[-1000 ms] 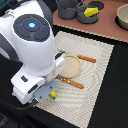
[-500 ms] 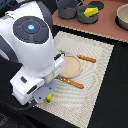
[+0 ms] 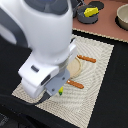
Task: Interact with the objects in diverse but meaningful ways.
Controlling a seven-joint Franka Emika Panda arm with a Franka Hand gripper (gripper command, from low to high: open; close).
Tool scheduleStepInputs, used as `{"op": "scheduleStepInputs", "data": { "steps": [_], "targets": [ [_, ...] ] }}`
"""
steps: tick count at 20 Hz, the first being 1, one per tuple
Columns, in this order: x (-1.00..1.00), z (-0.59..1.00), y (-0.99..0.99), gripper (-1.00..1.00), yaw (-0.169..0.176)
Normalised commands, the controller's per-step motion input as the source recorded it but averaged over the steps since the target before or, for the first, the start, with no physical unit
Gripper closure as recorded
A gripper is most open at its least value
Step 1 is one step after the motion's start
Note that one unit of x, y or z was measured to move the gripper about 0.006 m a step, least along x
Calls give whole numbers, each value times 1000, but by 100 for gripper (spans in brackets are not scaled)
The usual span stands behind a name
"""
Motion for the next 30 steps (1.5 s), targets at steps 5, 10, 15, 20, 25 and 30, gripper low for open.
{"op": "scheduleStepInputs", "data": {
  "steps": [5,10,15,20,25,30],
  "targets": [
    [-163,-55,736,100,45],
    [-175,-346,372,100,9],
    [-247,-478,110,100,0],
    [-308,-425,23,100,1],
    [-282,-260,304,100,32],
    [-402,-29,628,100,49]
  ]
}}
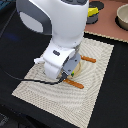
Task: Interact with the objects in diverse but meaningful ways.
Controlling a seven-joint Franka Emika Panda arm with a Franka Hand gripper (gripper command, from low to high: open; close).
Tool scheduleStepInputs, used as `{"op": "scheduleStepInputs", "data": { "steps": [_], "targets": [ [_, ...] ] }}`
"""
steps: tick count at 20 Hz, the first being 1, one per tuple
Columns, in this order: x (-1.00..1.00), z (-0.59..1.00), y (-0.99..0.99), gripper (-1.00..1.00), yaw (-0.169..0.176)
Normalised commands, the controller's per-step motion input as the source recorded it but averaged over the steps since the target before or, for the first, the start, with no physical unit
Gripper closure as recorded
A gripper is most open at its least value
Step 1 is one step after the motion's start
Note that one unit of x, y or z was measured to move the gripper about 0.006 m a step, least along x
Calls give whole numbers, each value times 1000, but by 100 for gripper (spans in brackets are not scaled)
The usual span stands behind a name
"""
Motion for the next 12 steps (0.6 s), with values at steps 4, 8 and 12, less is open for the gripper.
{"op": "scheduleStepInputs", "data": {
  "steps": [4,8,12],
  "targets": [
    [-196,-20,568,100,52],
    [-197,-169,371,100,43],
    [-216,-334,77,100,29]
  ]
}}
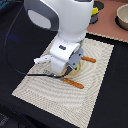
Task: Interact with the objects in diverse but meaningful ways.
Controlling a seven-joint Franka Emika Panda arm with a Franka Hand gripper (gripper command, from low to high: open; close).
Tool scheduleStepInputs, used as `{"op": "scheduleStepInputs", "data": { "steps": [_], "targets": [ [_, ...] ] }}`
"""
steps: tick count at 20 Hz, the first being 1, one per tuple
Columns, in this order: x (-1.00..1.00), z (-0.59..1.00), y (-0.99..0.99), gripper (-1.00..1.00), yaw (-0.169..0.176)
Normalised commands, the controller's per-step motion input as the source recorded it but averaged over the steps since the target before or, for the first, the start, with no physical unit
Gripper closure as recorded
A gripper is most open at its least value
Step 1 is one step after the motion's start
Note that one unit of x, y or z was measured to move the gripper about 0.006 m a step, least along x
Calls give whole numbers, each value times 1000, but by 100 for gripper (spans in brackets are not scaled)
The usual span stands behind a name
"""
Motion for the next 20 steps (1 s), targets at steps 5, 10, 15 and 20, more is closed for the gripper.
{"op": "scheduleStepInputs", "data": {
  "steps": [5,10,15,20],
  "targets": [
    [-329,-340,-5,100,31],
    [-358,-263,-59,100,20],
    [-105,463,154,-100,10],
    [-80,947,299,-100,36]
  ]
}}
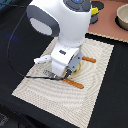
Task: Interact with the objects in diverse but meaningful ways.
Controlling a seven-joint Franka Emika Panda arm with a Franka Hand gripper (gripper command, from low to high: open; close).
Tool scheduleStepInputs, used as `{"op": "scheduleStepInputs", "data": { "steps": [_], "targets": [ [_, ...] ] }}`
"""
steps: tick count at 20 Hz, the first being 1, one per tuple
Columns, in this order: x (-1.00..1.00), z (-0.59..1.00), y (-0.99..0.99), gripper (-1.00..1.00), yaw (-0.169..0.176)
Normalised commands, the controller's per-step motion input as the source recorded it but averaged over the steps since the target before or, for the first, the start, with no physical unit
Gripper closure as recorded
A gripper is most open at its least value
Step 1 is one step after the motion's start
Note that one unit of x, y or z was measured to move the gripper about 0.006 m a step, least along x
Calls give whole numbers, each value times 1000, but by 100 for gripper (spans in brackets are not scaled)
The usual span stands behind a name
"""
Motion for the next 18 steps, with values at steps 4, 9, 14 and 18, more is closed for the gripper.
{"op": "scheduleStepInputs", "data": {
  "steps": [4,9,14,18],
  "targets": [
    [-315,638,224,-100,71],
    [-636,187,192,-100,93],
    [-899,-134,45,-100,91],
    [-956,-309,0,-100,83]
  ]
}}
